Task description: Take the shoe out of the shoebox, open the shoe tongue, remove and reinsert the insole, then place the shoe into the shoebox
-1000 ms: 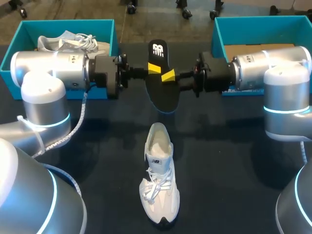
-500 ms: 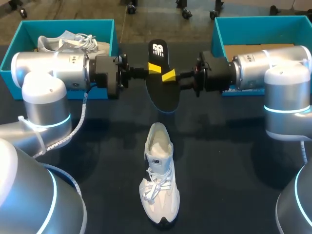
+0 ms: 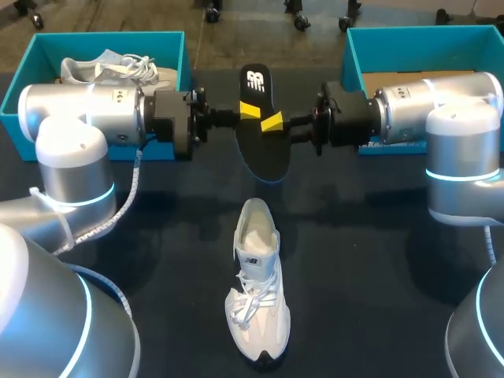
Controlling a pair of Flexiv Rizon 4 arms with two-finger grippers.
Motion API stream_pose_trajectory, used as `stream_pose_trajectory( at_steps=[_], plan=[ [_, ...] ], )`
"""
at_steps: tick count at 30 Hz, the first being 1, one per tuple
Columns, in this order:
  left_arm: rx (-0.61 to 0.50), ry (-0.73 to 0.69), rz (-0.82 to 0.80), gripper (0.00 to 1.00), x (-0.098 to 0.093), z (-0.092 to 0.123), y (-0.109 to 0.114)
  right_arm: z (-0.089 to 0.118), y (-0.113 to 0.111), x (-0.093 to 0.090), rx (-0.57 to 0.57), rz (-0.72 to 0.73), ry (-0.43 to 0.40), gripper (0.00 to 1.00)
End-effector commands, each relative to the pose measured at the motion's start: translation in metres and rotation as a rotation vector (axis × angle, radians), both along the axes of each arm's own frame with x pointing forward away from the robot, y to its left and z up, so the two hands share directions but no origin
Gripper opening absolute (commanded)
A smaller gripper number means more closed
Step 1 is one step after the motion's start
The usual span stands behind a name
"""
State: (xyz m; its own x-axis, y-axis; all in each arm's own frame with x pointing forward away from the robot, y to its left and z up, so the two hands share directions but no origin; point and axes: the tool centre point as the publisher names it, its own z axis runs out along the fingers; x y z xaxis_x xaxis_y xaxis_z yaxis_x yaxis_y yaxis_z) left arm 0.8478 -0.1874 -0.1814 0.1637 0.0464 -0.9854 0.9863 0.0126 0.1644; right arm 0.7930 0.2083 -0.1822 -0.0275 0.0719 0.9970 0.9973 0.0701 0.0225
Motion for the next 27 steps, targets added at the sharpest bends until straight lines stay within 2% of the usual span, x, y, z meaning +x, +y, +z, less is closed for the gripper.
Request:
stream_pose_trajectory(
  at_steps=[1,3,6,11,12,13,19,21,22,25,27],
  plan=[
    [-0.001,-0.002,0.001,0.00,0.001,-0.001,-0.001,0.001,0.001,0.000,-0.004,-0.001,0.003,0.18],
    [-0.001,-0.002,0.001,0.00,0.001,-0.001,-0.001,0.001,0.001,0.001,-0.003,-0.001,0.003,0.17],
    [-0.001,-0.002,0.001,0.00,0.001,-0.001,-0.001,0.001,0.001,0.002,-0.003,0.001,0.005,0.00],
    [-0.001,-0.002,0.001,0.00,0.001,-0.001,-0.001,-0.001,0.001,0.003,0.000,0.000,0.012,0.00],
    [0.004,-0.004,-0.013,0.29,-0.002,0.000,-0.001,-0.001,0.001,0.003,0.001,-0.001,0.011,0.00],
    [0.014,-0.007,-0.020,1.00,-0.003,0.000,-0.001,-0.001,0.001,0.003,0.002,-0.003,0.007,0.00],
    [0.102,0.021,-0.025,1.00,-0.008,0.001,0.011,0.001,-0.001,0.000,-0.007,-0.011,-0.014,0.00],
    [0.222,0.105,-0.012,1.00,-0.008,-0.005,0.019,0.000,-0.003,0.000,-0.015,-0.006,-0.041,0.00],
    [0.240,0.115,-0.016,1.00,-0.008,-0.005,0.024,0.000,-0.004,0.000,-0.019,-0.005,-0.050,0.00],
    [0.240,0.115,-0.016,1.00,-0.008,-0.005,0.024,-0.001,-0.009,-0.001,-0.036,-0.020,-0.107,0.00],
    [0.240,0.115,-0.016,1.00,-0.008,-0.005,0.024,-0.001,-0.009,-0.001,-0.036,-0.020,-0.107,0.00]
  ],
)
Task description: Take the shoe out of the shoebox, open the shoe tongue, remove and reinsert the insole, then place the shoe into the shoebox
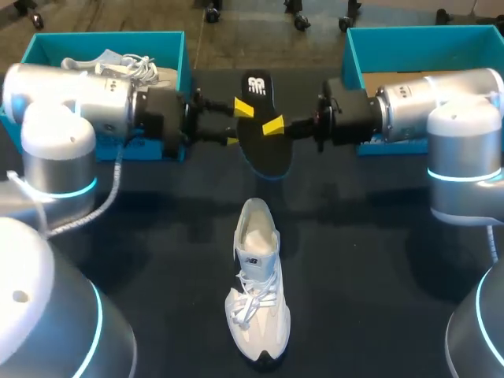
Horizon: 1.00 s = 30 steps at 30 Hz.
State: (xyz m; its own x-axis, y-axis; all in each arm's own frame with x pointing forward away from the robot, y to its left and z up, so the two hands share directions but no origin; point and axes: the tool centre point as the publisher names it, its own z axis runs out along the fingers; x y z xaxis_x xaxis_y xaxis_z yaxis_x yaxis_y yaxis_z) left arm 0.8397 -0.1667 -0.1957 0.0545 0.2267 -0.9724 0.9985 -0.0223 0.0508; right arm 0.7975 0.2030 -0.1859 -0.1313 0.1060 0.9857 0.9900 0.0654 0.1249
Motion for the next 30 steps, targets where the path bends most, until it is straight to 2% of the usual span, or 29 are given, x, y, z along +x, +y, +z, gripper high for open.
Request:
stream_pose_trajectory(
  at_steps=[1,9,10,11,15,17,18,19,24,30],
  plan=[
    [0.055,0.002,-0.004,1.00,0.000,0.009,0.003,0.003,-0.003,-0.006,-0.001,-0.013,-0.002,0.00],
    [0.055,0.002,-0.004,1.00,0.000,0.009,0.003,0.003,-0.003,-0.006,-0.001,-0.013,-0.002,0.00],
    [0.055,0.002,-0.004,1.00,0.000,0.009,0.003,0.006,-0.002,-0.002,-0.038,-0.020,0.003,0.00],
    [0.084,0.010,-0.010,1.00,-0.001,0.009,0.005,0.009,-0.005,0.000,-0.070,-0.041,-0.007,0.00],
    [0.160,0.061,-0.040,1.00,-0.009,0.015,0.028,0.011,-0.016,-0.002,-0.059,-0.056,-0.112,0.00],
    [0.215,0.069,0.008,1.00,-0.011,0.015,0.037,0.011,-0.020,-0.001,-0.062,-0.060,-0.121,0.00],
    [0.287,0.115,0.078,1.00,-0.013,0.016,0.041,0.011,-0.022,0.001,-0.067,-0.050,-0.134,0.00],
    [0.429,0.205,0.187,1.00,-0.011,0.016,0.042,0.012,-0.024,0.003,-0.069,-0.053,-0.137,0.00],
    [0.429,0.205,0.187,1.00,-0.011,0.016,0.042,0.013,-0.033,0.012,-0.069,0.006,-0.190,0.00],
    [0.429,0.205,0.187,1.00,-0.011,0.016,0.042,0.013,-0.033,0.012,-0.069,0.006,-0.190,0.00]
  ],
)
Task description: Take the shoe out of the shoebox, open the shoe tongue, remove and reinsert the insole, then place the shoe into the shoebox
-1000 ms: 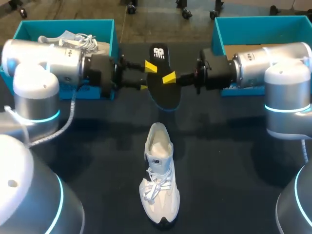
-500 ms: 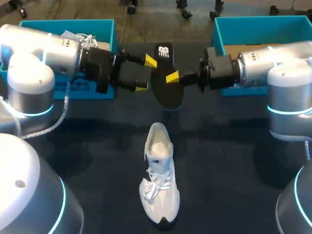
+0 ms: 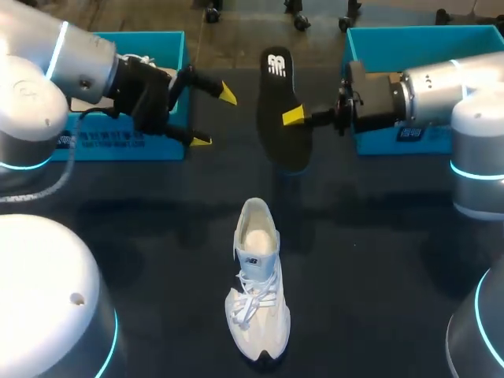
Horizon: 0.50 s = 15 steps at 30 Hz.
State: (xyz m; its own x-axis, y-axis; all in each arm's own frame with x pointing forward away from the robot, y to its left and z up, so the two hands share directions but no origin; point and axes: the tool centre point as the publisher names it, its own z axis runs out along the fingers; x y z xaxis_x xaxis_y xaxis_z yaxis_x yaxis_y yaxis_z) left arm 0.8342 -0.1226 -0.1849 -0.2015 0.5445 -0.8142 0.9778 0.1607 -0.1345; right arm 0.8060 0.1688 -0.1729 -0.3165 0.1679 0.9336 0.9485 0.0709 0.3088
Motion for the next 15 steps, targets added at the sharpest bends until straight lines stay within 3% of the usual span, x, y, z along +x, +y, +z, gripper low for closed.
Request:
stream_pose_trajectory(
  at_steps=[1,6,15],
  plan=[
    [0.068,-0.002,0.013,1.00,-0.005,0.005,-0.002,0.000,0.001,0.004,-0.008,0.013,0.004,0.00],
    [0.089,0.006,0.044,1.00,-0.003,0.001,-0.002,-0.002,0.010,0.011,-0.018,0.017,-0.031,0.00],
    [0.211,0.335,0.317,1.00,-0.022,-0.012,0.037,-0.011,0.020,0.012,0.029,-0.022,-0.166,0.00]
  ],
)
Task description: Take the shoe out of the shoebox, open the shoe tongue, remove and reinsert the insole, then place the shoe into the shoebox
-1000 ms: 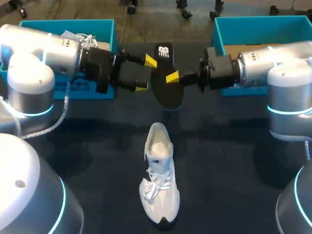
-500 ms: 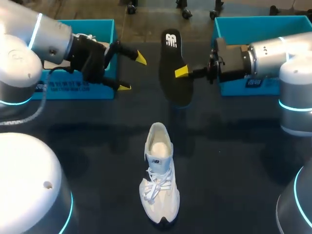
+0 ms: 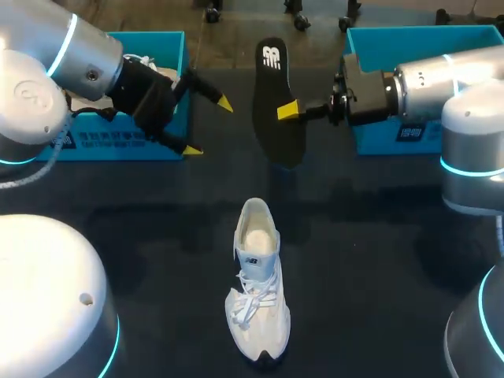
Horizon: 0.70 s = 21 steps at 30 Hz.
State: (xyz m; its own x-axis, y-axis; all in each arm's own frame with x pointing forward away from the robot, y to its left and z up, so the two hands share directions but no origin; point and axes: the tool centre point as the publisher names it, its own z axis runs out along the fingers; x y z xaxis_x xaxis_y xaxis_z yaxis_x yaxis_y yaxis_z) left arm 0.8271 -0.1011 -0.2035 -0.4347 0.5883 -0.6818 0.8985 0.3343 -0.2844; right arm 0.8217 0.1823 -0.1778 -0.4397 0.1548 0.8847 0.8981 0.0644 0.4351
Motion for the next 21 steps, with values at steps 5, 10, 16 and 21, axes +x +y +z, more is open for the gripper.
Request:
stream_pose_trajectory(
  at_steps=[5,10,16,21],
  plan=[
    [0.197,-0.033,0.213,1.00,-0.023,0.006,0.018,-0.007,0.007,-0.003,0.007,-0.039,-0.033,0.00],
    [0.197,-0.033,0.213,1.00,-0.023,0.006,0.018,-0.007,0.007,-0.003,0.007,-0.039,-0.033,0.00],
    [0.204,0.028,0.265,1.00,-0.025,0.001,0.016,-0.013,0.000,-0.002,-0.010,-0.074,-0.068,0.00],
    [0.263,0.218,0.460,1.00,-0.042,-0.019,0.010,-0.022,-0.007,-0.013,-0.015,-0.077,-0.133,0.00]
  ],
)
